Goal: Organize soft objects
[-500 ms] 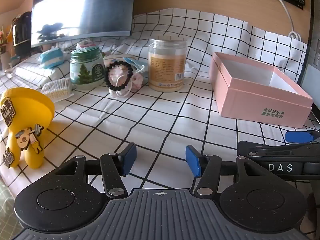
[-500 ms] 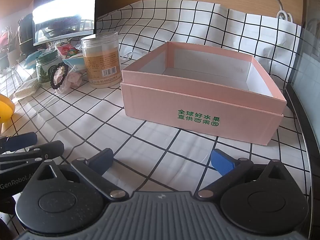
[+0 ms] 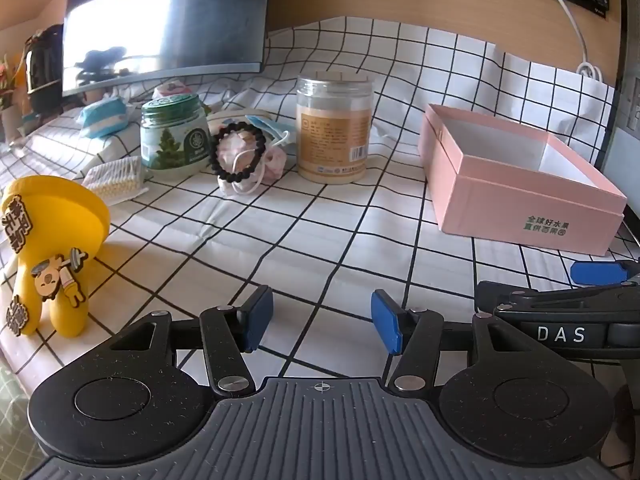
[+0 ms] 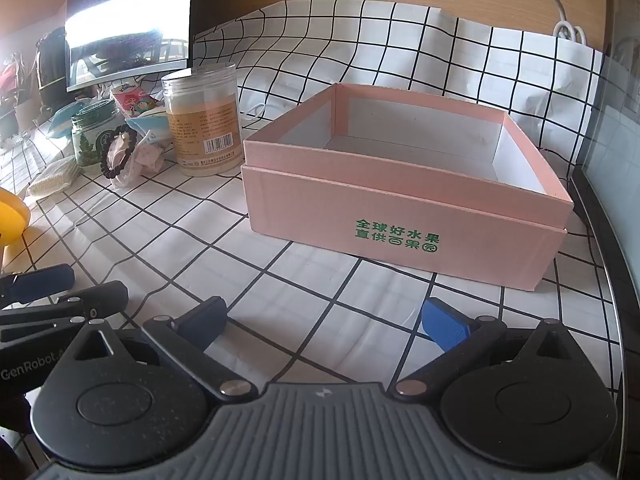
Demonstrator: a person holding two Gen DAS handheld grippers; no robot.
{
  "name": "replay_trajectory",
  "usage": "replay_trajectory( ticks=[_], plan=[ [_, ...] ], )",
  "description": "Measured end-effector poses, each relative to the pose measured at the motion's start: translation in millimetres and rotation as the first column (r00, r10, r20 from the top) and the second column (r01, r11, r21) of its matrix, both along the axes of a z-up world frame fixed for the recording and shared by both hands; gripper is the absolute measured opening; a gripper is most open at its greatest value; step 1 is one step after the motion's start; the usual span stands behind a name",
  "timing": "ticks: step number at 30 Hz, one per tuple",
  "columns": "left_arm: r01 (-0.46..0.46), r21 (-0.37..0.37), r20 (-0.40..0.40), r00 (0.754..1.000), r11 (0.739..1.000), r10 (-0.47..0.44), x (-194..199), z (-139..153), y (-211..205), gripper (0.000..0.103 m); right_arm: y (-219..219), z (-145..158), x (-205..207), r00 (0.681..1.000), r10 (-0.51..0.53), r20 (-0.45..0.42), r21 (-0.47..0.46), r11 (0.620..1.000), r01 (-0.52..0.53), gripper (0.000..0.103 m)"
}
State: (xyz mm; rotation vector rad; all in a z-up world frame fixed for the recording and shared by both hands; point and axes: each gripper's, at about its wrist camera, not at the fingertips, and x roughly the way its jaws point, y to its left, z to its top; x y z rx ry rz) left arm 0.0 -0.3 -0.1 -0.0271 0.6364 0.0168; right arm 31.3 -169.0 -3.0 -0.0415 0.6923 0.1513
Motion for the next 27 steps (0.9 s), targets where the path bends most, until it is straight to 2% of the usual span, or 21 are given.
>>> replay_trajectory(
  ticks=[27],
  plan=[
    [0.000,-0.002,0.003,1.000,1.000,0.000,-3.0,2.0,-0.4,0.059,0.0,0.3,0.0,1.000,0.000,0.000,-0.001,1.000,0.000,0.103]
  ],
)
